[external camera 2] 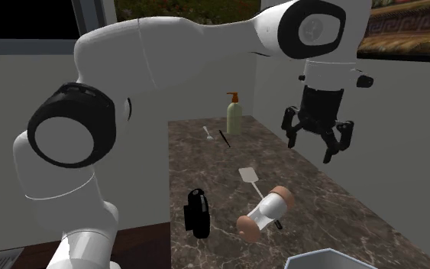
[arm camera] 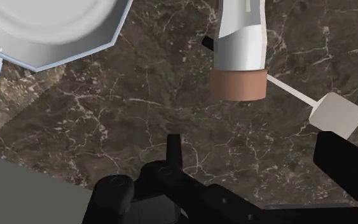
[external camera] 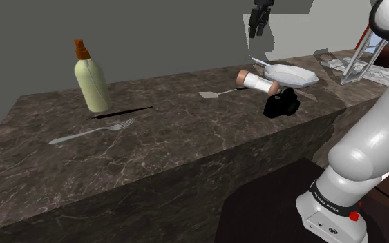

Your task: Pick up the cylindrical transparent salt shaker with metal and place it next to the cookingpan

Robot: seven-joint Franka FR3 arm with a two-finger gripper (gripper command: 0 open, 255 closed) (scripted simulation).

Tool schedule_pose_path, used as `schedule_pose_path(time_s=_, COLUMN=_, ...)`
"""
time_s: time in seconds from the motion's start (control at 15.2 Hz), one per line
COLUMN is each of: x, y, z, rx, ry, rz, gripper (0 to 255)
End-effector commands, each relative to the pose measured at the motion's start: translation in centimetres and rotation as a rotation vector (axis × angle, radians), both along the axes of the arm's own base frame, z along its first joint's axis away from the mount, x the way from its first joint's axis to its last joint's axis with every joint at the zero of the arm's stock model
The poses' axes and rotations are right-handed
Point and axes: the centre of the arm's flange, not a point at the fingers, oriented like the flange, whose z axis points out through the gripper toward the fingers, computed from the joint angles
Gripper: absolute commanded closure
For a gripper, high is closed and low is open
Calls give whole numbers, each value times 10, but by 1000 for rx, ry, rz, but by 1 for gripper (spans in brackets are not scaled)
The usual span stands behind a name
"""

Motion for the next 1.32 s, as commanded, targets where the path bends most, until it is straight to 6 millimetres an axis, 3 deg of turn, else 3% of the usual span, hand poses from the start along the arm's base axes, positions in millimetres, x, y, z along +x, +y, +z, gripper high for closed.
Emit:
schedule_pose_path(time_s=0.0, x=-20, y=11, z=-19, rx=-15, ry=-17, rz=0, gripper=0)
schedule_pose_path(time_s=0.79, x=-128, y=58, z=-144, rx=-100, ry=-114, rz=2, gripper=0)
schedule_pose_path(time_s=1.25, x=-127, y=57, z=-180, rx=-103, ry=-117, rz=2, gripper=0)
